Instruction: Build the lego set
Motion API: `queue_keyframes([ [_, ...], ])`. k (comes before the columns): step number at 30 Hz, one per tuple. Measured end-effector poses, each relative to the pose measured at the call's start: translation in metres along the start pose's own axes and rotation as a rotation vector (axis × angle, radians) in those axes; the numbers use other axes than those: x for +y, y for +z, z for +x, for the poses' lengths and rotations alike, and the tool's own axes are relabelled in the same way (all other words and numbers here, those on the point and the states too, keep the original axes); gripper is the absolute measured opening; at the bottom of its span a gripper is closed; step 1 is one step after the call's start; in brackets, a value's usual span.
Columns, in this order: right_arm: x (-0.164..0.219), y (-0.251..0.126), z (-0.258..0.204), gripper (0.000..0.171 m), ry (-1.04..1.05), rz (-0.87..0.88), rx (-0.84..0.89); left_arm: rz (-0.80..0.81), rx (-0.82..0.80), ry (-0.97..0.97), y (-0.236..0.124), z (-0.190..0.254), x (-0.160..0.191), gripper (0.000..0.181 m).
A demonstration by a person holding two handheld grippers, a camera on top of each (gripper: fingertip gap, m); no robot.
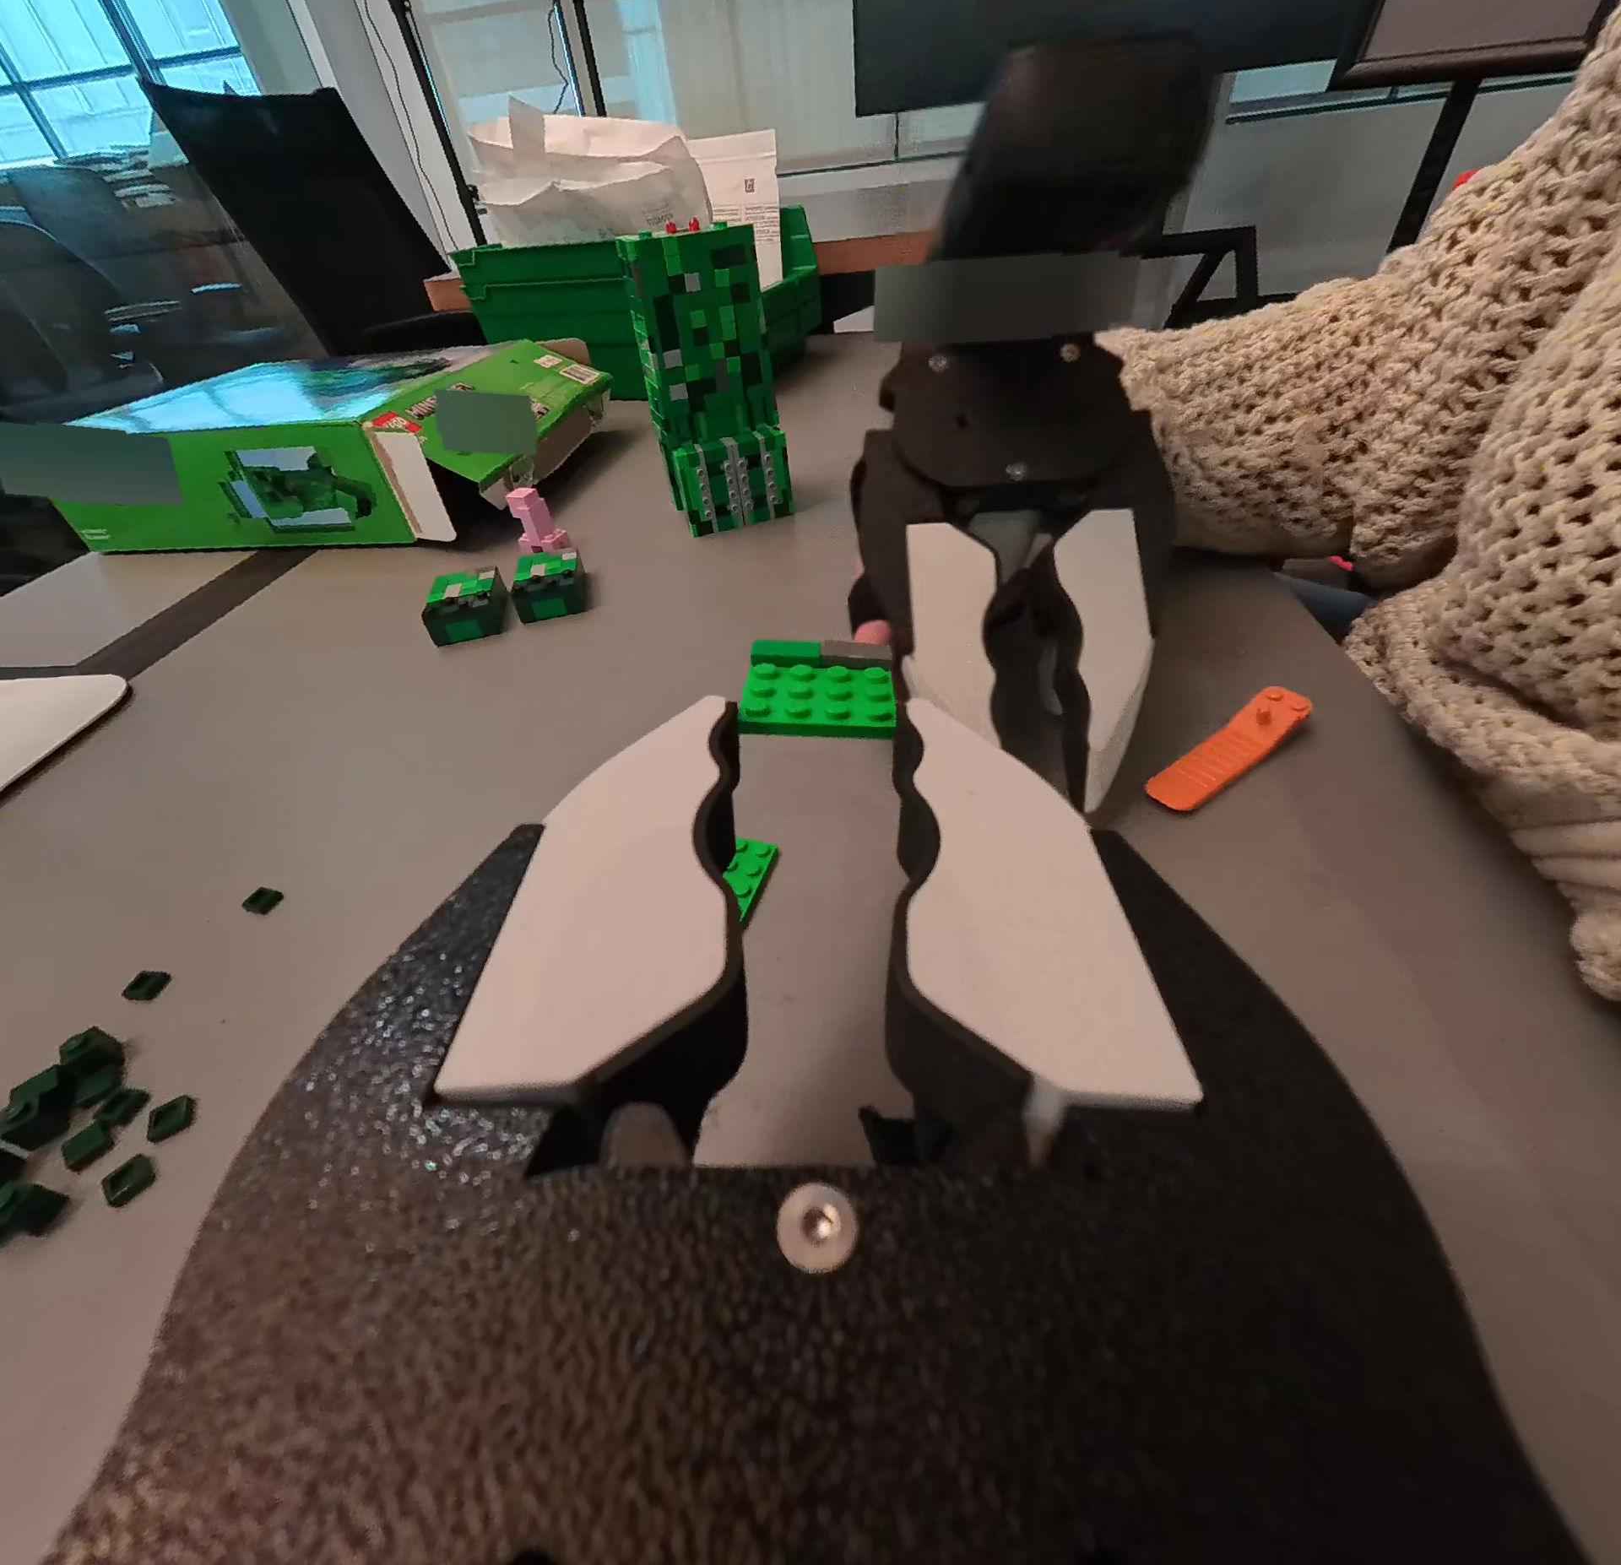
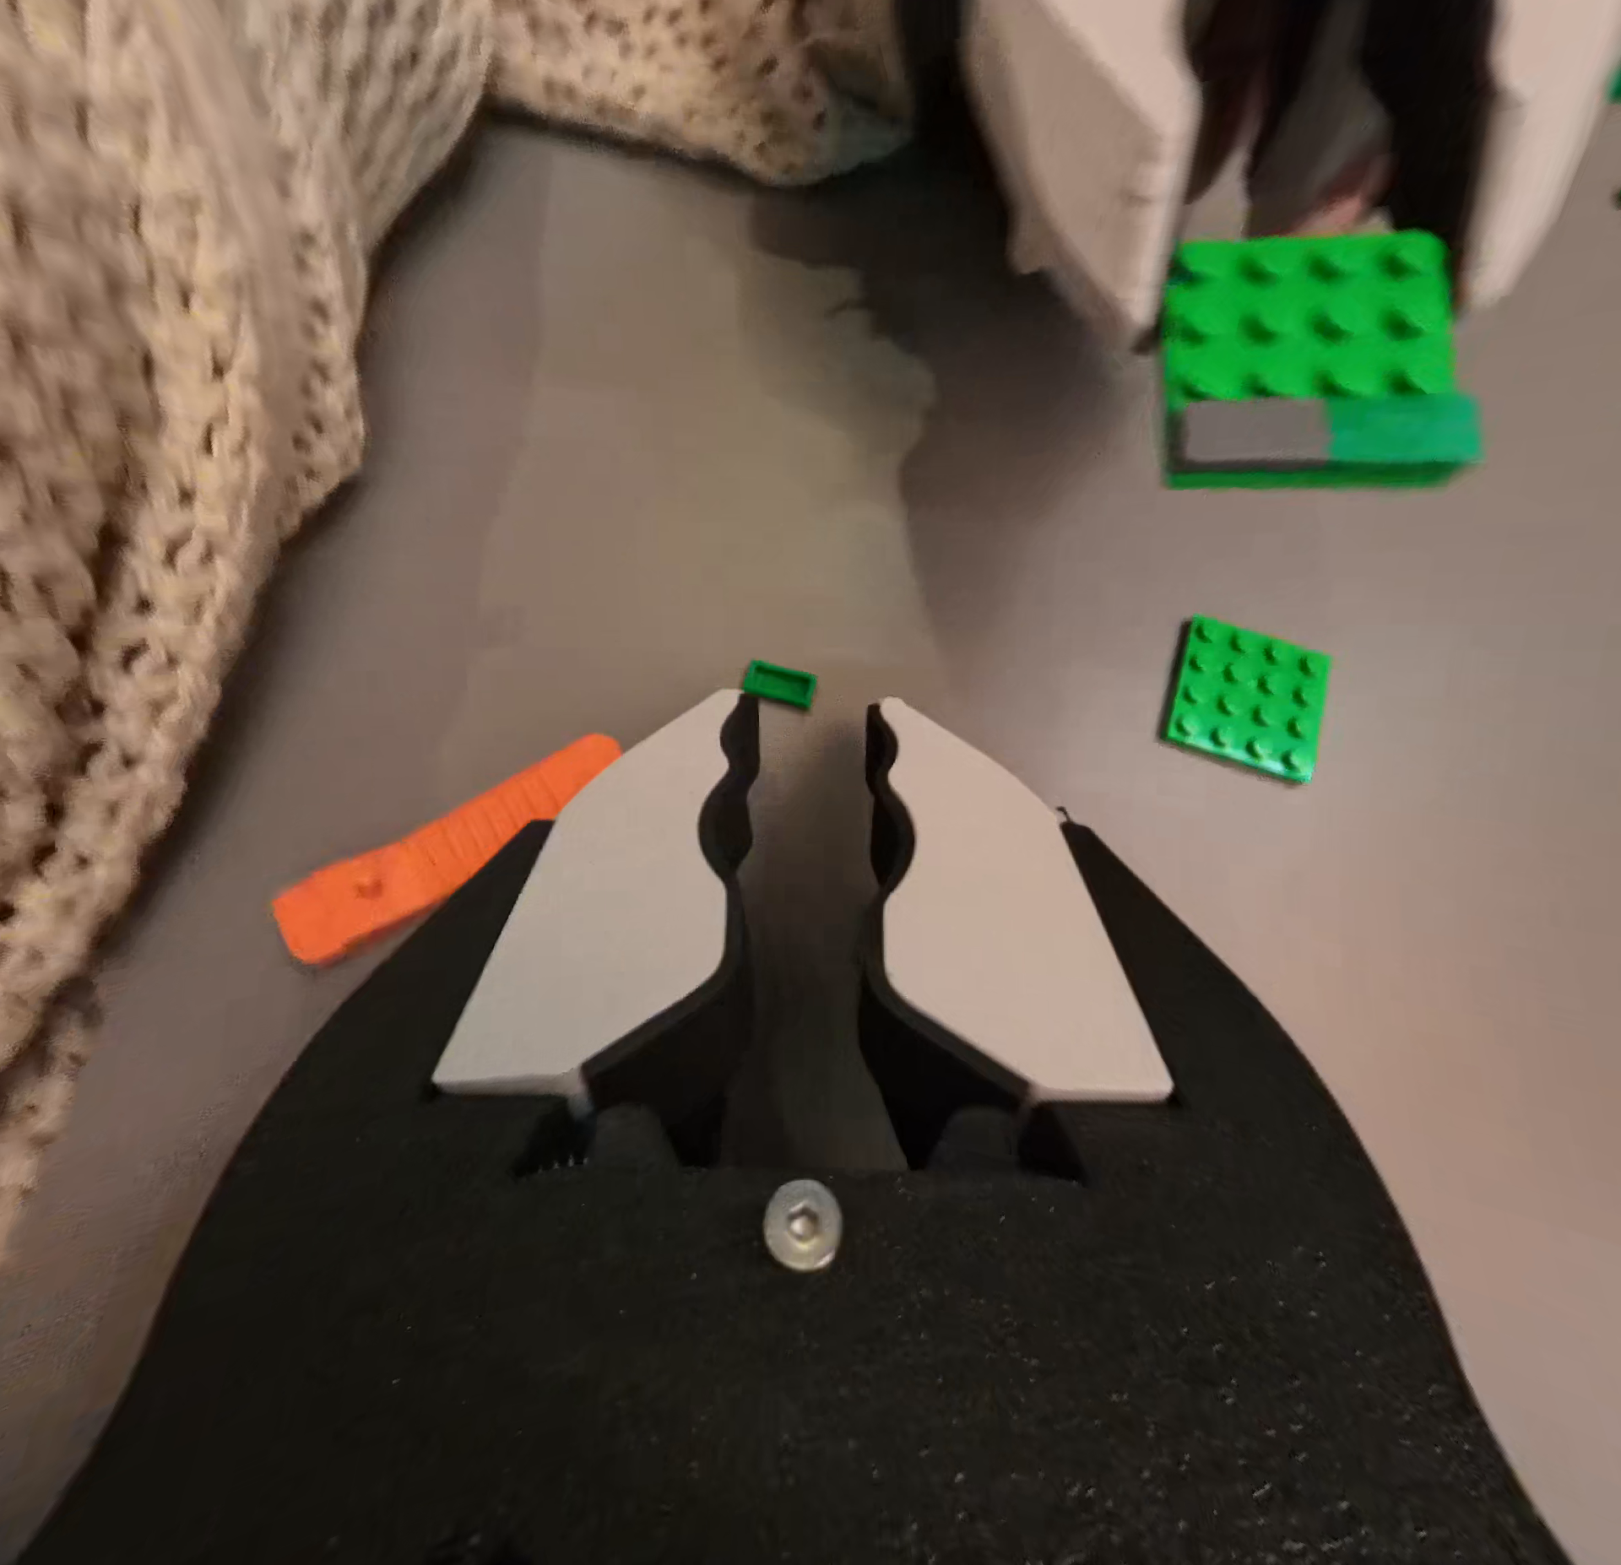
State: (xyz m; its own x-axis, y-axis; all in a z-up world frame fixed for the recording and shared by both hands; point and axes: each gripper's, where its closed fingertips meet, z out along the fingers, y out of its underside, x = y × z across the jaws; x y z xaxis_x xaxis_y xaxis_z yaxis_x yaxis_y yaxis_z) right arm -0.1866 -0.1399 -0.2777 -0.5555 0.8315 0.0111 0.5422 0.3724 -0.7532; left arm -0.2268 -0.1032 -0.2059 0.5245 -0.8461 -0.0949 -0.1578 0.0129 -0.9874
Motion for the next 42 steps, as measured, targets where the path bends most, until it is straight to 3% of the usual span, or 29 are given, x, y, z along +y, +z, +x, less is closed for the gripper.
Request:
queue_keyframes([
  [2,0.002,0.004,-0.005,0.023,-0.059,-0.03,-0.017,-0.003,0.001,0.004,-0.001,0.001,0.0,0.034],
  [14,-0.002,0.009,-0.022,0.011,0.028,-0.048,-0.144,-0.012,0.012,0.016,0.0,0.004,0.001,0.034],
  [22,-0.001,0.012,-0.014,0.015,-0.05,-0.047,-0.099,-0.017,0.015,0.021,0.0,0.005,0.001,0.034],
  [31,0.001,0.014,-0.012,0.008,-0.129,-0.105,-0.047,-0.021,0.017,0.025,0.001,0.005,0.001,0.034],
  [42,-0.005,0.006,-0.002,0.008,-0.104,-0.087,0.012,-0.042,0.031,0.05,0.004,0.009,0.004,0.034],
])
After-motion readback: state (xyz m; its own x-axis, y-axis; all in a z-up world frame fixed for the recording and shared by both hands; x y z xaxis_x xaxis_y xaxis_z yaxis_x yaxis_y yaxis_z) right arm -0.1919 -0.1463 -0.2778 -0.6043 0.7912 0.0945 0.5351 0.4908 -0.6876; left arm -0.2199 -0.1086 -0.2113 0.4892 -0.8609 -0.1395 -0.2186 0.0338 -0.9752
